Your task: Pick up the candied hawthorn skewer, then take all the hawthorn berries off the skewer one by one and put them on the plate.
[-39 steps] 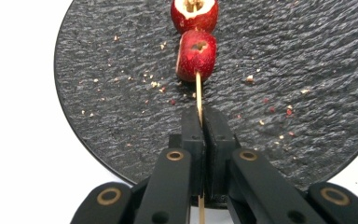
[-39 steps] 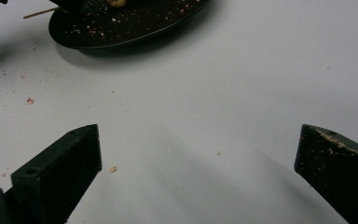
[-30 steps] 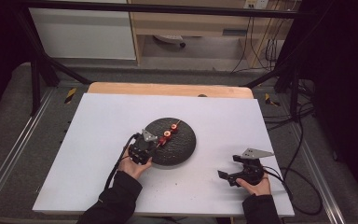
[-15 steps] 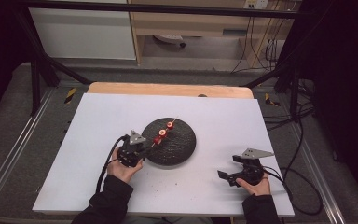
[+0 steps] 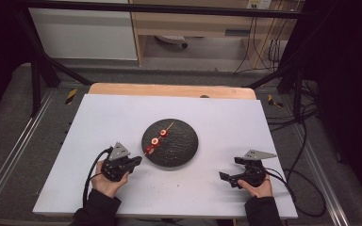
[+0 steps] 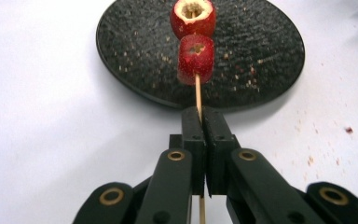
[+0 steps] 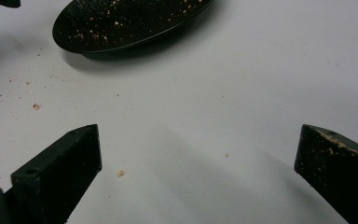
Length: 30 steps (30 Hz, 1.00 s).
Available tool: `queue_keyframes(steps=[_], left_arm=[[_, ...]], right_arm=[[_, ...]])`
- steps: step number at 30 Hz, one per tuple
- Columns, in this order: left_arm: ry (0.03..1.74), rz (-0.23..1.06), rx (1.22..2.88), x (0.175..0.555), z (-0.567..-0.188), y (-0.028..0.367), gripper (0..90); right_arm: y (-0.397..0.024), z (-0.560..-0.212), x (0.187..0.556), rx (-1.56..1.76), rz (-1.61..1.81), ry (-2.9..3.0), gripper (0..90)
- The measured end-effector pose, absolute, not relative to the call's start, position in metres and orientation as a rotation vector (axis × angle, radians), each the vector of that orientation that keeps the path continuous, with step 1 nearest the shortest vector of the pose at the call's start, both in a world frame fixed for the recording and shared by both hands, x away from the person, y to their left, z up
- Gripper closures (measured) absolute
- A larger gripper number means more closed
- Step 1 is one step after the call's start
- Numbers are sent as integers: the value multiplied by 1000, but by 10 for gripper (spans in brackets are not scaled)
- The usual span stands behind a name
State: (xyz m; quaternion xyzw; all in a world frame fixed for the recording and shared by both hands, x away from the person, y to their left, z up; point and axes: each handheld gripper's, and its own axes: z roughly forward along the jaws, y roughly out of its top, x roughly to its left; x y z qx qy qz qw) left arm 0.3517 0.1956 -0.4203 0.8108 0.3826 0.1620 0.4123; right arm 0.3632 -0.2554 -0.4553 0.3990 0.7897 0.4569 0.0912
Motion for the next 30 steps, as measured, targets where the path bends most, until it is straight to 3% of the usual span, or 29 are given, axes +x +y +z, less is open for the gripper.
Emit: queue_keyframes(steps=[30], left_arm=[[870,337,2001,320,-434,197,880]], right_arm=[[-203,-444,363,1157,1411,2387,7]])
